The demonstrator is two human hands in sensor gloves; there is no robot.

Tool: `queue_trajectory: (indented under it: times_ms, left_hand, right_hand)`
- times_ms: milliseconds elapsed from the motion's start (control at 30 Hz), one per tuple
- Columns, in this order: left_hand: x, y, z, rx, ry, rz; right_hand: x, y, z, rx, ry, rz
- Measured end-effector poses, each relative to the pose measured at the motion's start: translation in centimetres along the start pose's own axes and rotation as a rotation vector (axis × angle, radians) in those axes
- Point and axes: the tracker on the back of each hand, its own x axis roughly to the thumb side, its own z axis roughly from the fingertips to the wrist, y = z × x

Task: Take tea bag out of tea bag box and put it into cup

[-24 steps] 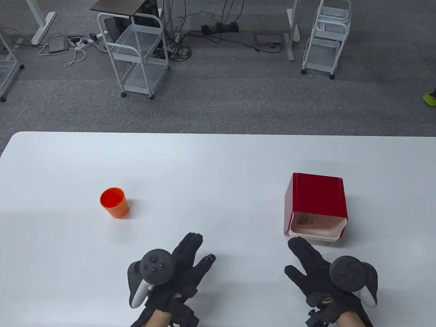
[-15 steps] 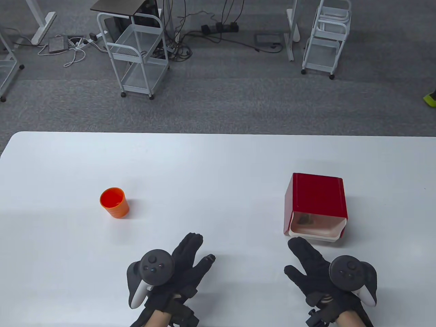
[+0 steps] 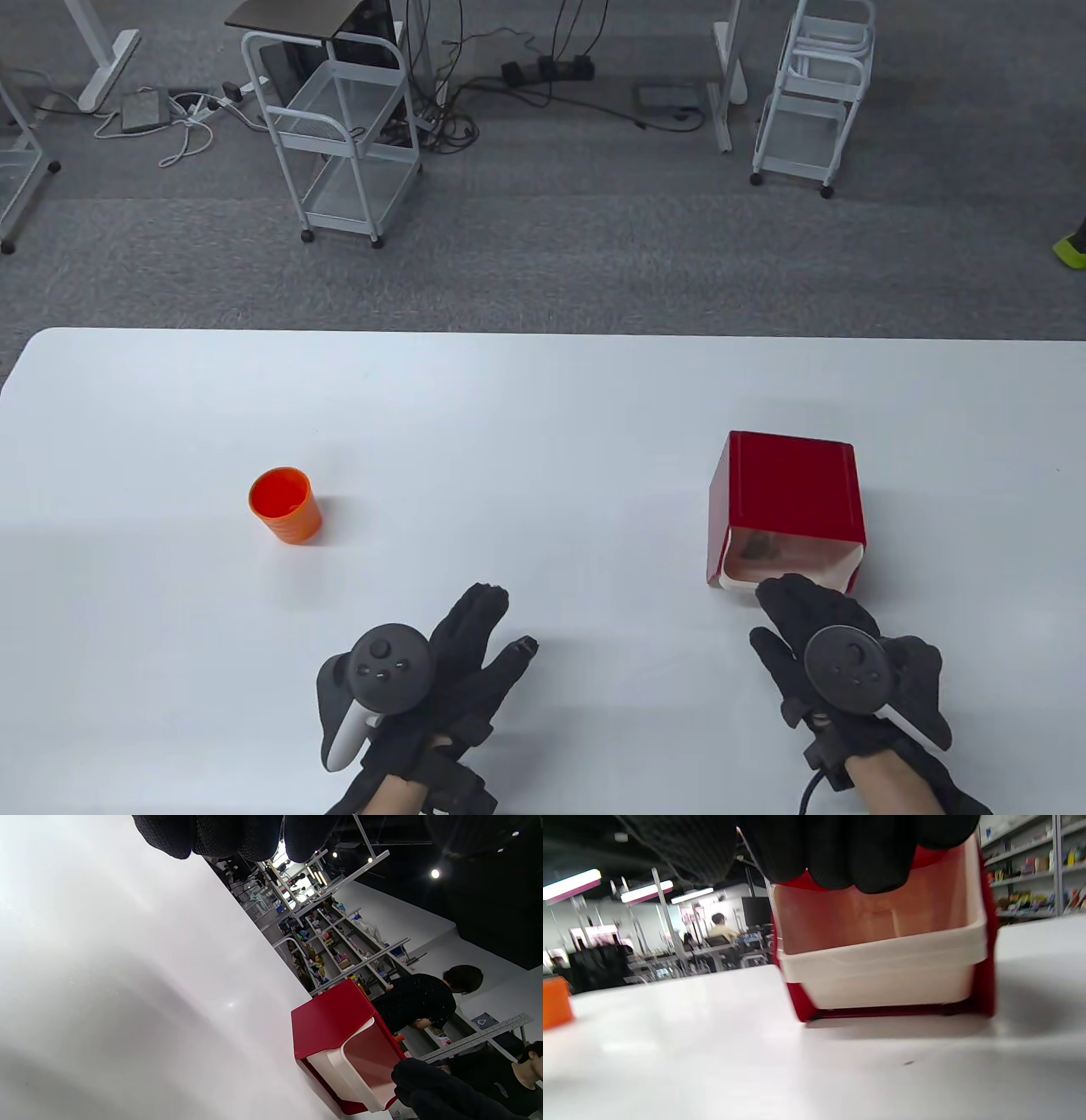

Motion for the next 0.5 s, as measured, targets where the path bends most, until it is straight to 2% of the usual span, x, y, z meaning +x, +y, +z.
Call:
queue_trajectory:
  times_ms: [267,500]
  left_hand:
    - [-0.2,0.0,0.0,-0.002,0.014,0.006]
    - [-0.2,0.0,-0.1,-0.011,0.022,0.006]
  right_hand:
    - [0.2,2.3,-3.7,0.123,0.030,0.189]
    - [0.5,4.0,-5.3,0.183,0.040,0.266]
